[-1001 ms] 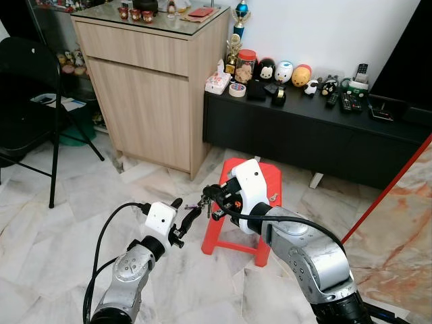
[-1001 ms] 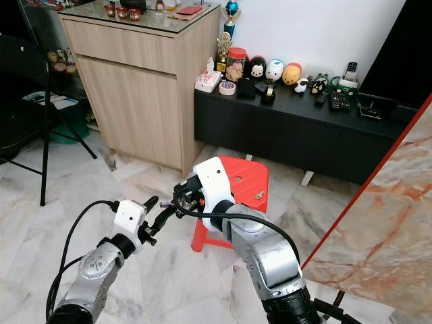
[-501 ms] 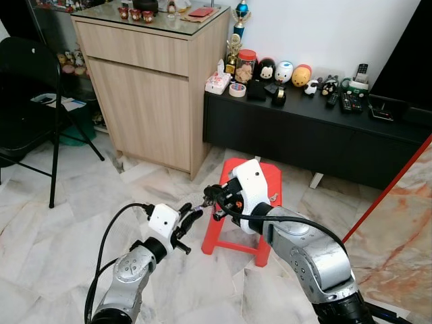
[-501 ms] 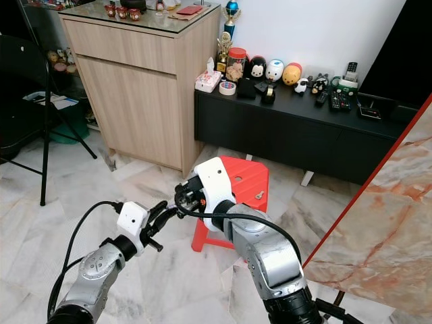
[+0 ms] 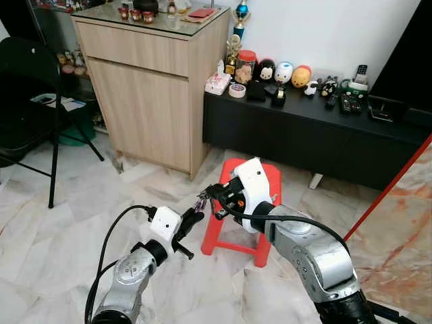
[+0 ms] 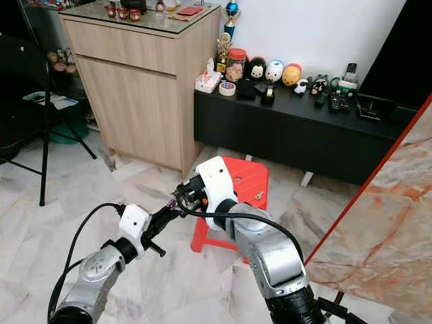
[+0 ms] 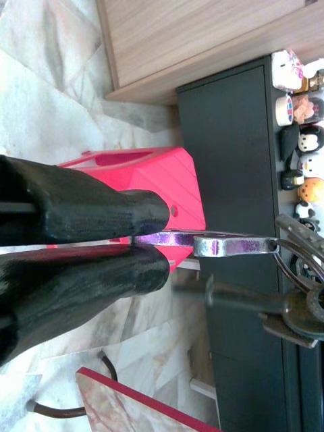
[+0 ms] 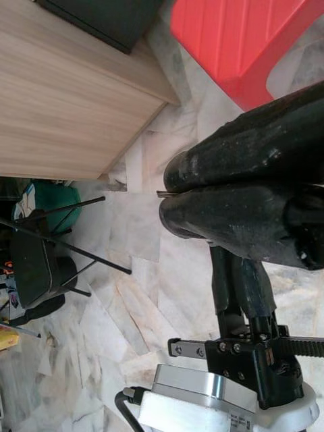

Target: Hang keys on a hook

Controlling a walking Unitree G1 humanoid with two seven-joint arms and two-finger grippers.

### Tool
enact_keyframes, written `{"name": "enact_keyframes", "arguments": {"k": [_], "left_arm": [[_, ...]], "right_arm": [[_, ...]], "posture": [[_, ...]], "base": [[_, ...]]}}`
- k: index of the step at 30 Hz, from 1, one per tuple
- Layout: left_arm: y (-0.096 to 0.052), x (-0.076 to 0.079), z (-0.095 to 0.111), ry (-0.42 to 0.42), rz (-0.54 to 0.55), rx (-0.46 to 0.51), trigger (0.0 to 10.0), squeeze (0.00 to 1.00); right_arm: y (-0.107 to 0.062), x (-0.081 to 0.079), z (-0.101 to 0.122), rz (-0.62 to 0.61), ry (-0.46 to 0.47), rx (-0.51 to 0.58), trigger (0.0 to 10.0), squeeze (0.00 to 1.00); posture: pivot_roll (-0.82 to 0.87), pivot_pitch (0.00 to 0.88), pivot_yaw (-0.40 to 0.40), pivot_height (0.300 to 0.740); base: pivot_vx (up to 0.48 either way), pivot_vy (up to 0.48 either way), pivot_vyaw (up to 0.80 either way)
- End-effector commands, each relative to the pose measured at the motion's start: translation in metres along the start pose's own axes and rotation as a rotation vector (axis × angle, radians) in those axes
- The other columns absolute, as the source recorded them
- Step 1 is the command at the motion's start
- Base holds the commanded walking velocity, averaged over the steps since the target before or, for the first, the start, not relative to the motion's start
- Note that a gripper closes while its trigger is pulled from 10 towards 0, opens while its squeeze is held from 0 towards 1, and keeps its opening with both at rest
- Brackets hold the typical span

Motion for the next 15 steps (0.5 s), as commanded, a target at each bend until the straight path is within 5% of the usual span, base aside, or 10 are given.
{"name": "enact_keyframes", "arguments": {"k": [1, 15], "left_arm": [[-0.001, -0.003, 0.003, 0.009, 0.010, 0.009, 0.0, 0.00], [-0.006, -0.008, -0.008, 0.029, 0.035, -0.040, 0.0, 0.00]], "right_arm": [[-0.001, 0.002, 0.007, 0.000, -0.002, 0.024, 10.0, 0.00], [-0.014, 0.048, -0.017, -0.156, -0.011, -0.049, 10.0, 0.00]], "posture": [[0.06, 0.000, -0.122, 0.740], [0.06, 0.001, -0.121, 0.740]], "base": [[0.000, 0.000, 0.00], [0.000, 0.000, 0.00]]}}
Point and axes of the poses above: a point about 5 cm out from each wrist's last joint towards the gripper, its own y axis pointing out of the wrist towards the gripper, its own z axis along the axis of the wrist's last joint, x = y × z, the point moved 6 cm from there along y, pointing out of the wrist towards the gripper, and after that the axes turned 6 degrees about y, right-handed, at the moved point
